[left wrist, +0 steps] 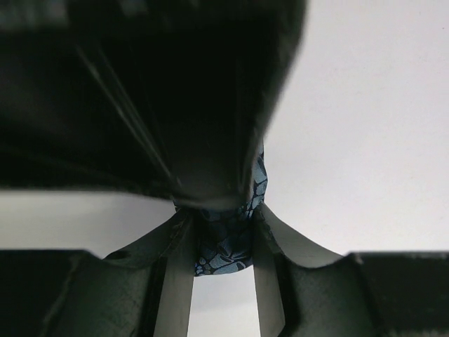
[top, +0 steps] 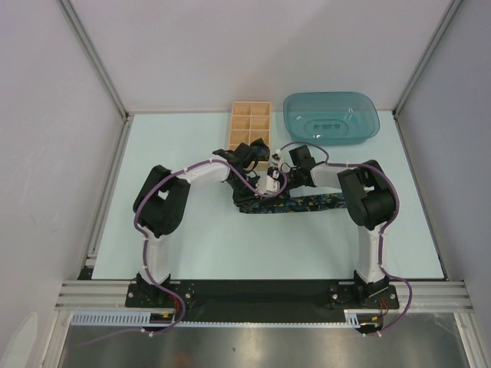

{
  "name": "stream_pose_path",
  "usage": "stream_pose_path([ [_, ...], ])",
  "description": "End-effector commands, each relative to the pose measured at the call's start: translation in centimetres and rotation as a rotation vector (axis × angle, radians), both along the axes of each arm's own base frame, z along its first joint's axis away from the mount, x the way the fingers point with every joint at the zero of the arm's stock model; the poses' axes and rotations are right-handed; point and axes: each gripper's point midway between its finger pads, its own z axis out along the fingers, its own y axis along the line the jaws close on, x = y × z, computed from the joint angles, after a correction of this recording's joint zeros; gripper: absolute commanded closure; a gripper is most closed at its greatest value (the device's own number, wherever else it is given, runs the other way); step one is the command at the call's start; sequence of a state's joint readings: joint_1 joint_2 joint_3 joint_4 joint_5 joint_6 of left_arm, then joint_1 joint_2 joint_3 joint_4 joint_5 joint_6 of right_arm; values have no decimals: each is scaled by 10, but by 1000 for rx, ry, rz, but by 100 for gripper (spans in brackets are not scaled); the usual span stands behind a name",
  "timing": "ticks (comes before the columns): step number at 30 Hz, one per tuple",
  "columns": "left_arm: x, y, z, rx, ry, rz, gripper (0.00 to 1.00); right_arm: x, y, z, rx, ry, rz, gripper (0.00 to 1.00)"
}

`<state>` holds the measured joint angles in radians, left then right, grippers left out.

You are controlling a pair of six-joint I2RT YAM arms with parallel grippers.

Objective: Roll the ties
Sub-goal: Roll the tie at the center of the board.

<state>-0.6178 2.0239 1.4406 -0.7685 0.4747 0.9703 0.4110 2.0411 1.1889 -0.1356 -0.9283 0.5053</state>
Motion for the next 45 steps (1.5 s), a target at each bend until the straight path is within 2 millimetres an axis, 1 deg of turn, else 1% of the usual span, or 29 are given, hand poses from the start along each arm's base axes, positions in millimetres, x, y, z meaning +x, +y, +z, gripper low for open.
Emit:
stream_pose_path([
  [1,-15,18,-34,103,52,-28,60,-1,18,18,56,-36,19,53],
  [3,-15,19,-33,101,51,-28,60,-1,17,10,32,-33,11,62],
  [4,-14,19,-33,100,50,-26,58,-1,16,6,23,-33,11,67],
  [5,-14,18,-32,96,50,-26,56,1,14,0,3,-36,5,77],
  [6,-14,18,-30,85,53,-21,52,-1,11,-6,-17,-36,14,83],
  [7,-11,18,-25,72,48,-15,50,0,8,-8,-29,-37,12,91],
  [8,-10,17,-22,60,51,-6,48,3,3,-15,-55,-40,-1,95],
  [9,-9,16,-18,41,50,-2,41,3,-2,-19,-72,-40,0,98],
  [10,-4,16,-15,25,44,8,38,3,-4,-22,-84,-46,-2,100],
  [11,-2,15,-6,1,34,16,35,7,-10,-27,-105,-45,-17,100],
  [12,-1,13,-1,-33,40,20,29,6,-12,-31,-114,-49,-10,100],
  [14,8,13,10,-73,15,50,24,6,-18,-36,-135,-45,-13,100],
  [17,14,13,16,-108,-15,64,18,5,-22,-43,-156,-45,-6,100],
  [18,15,12,17,-112,-21,66,15,5,-22,-45,-161,-44,-4,100],
  [20,14,7,20,-135,-13,68,11,4,-24,-50,-184,-41,-3,100],
  [21,17,5,20,-134,-20,70,9,4,-25,-51,-186,-42,-3,100],
  [24,19,1,22,-134,-32,54,9,5,-28,-57,-213,-41,-4,100],
  [27,19,-9,28,-163,-21,43,9,5,-30,-62,-231,-28,-4,100],
  [29,18,-13,26,-150,-20,36,9,6,-29,-63,-231,-26,-3,100],
  [30,17,-18,26,-147,-25,24,9,7,-29,-62,-227,-26,-6,100],
  [31,16,-19,22,-137,-23,13,9,6,-28,-62,-223,-26,-2,100],
  [33,14,-22,21,-130,-28,-4,8,7,-27,-61,-218,-26,-1,100],
  [38,13,-24,7,-71,-40,-24,7,7,-21,-55,-196,-37,13,100],
  [40,14,-25,7,-56,-49,-30,7,7,-20,-51,-185,-41,17,100],
  [42,13,-25,2,-32,-56,-38,7,6,-16,-47,-172,-44,25,100],
  [43,13,-25,-1,-23,-57,-42,7,5,-15,-45,-168,-50,31,100],
  [45,10,-26,-5,-6,-56,-57,14,2,-11,-39,-153,-56,39,100],
])
